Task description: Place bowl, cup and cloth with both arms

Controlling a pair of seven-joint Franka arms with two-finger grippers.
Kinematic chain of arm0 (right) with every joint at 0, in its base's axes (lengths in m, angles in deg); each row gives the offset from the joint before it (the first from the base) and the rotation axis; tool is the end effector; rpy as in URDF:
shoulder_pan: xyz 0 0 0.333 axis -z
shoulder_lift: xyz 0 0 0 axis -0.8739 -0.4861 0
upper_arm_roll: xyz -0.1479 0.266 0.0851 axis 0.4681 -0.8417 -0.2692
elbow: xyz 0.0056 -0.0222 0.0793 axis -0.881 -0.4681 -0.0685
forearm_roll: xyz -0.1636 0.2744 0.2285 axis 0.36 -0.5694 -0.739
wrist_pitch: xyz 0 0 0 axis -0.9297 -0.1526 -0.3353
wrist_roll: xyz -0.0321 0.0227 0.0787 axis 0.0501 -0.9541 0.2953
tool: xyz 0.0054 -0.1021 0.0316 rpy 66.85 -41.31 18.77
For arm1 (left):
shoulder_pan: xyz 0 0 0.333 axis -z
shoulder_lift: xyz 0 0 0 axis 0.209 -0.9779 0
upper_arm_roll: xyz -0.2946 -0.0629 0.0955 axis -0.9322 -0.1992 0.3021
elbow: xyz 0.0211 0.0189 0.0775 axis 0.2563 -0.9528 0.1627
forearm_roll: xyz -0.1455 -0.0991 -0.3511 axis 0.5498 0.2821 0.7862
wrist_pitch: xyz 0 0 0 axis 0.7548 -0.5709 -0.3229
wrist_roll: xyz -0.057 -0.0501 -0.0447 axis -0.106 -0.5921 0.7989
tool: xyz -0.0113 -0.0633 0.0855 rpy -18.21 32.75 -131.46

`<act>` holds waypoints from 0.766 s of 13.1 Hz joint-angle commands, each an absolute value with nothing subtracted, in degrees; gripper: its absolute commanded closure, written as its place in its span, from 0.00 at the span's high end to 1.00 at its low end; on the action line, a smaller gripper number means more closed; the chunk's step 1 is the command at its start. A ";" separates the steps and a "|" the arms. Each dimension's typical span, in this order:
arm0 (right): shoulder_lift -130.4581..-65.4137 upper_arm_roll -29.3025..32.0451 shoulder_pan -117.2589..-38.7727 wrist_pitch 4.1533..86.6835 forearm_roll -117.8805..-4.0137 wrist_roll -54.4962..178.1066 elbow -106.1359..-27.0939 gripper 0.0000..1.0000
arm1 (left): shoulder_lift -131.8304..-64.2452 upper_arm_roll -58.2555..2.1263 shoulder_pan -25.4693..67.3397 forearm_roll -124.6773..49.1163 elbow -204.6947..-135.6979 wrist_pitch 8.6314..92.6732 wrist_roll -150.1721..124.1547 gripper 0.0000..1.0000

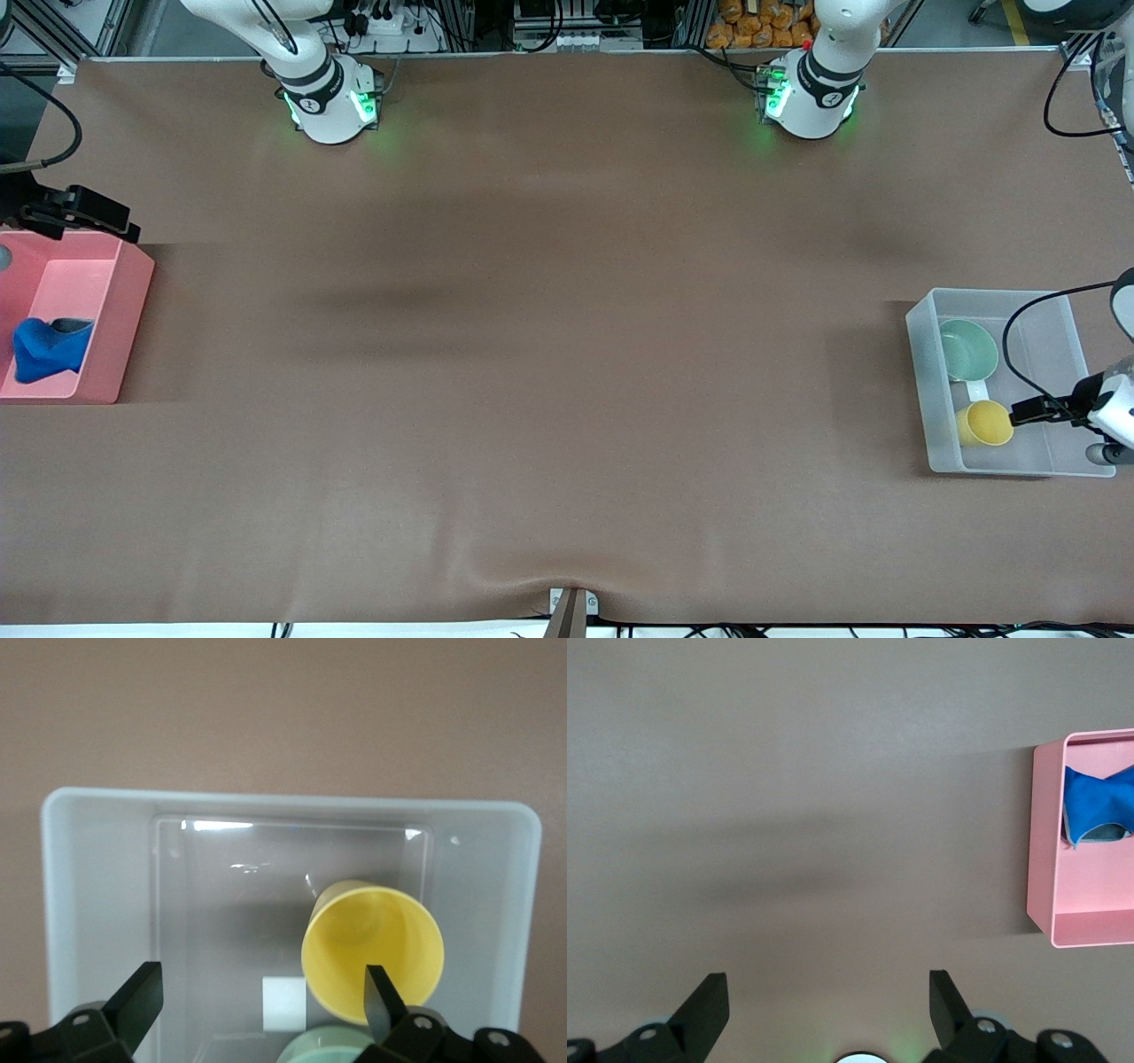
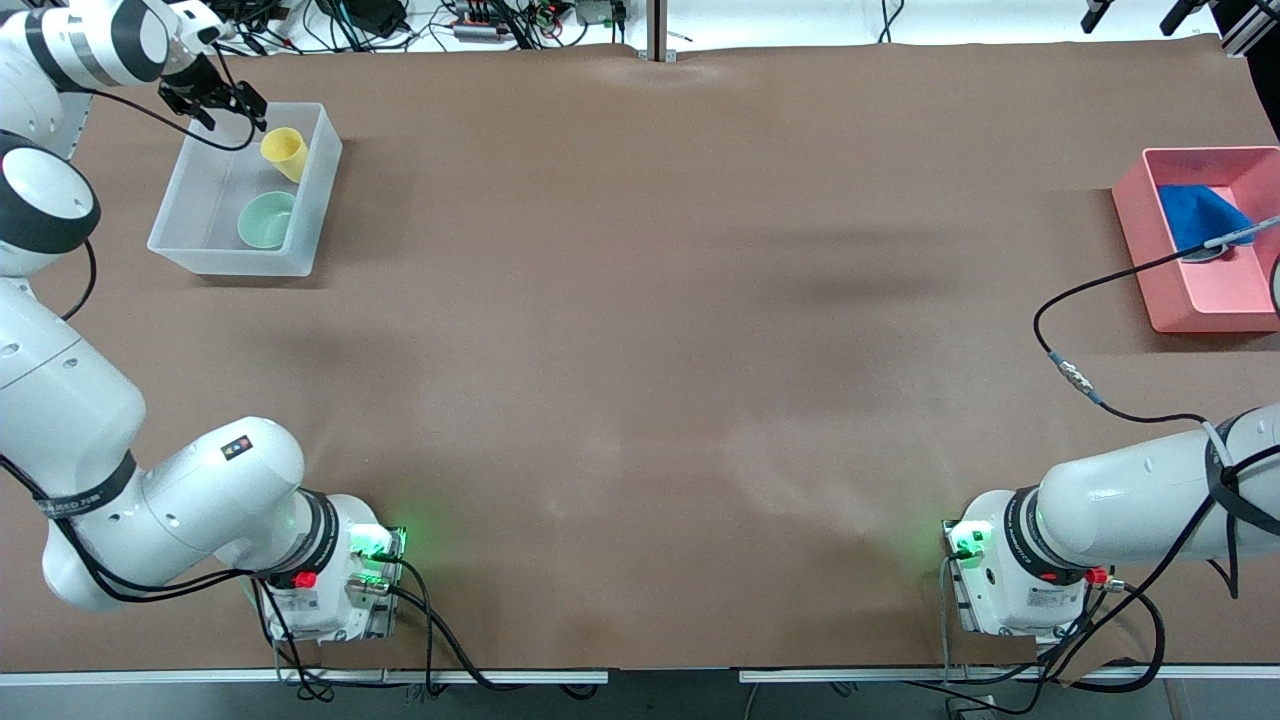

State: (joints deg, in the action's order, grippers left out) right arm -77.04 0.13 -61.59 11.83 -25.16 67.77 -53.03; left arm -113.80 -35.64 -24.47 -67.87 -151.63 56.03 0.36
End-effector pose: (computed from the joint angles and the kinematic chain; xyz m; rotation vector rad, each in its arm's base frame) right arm 0.5531 -0.0307 0.6263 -3.1161 0.1188 0.1643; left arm 0.6978 0.2175 0.3092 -3.0996 0.0157 -0.1078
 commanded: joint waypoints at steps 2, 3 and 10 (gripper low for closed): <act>-73.95 -1.18 -59.25 10.40 -23.75 67.72 -54.69 1.00 | -107.50 -35.75 -23.80 -68.92 -152.84 48.74 0.39 1.00; -73.86 -1.09 -59.25 10.05 -23.75 66.85 -54.69 1.00 | -105.40 -35.06 -21.10 -68.31 -152.92 46.36 -0.05 1.00; -73.94 -2.85 -57.66 9.87 -22.96 64.90 -54.52 1.00 | -93.79 -13.63 8.69 -53.74 -152.75 33.79 -13.94 1.00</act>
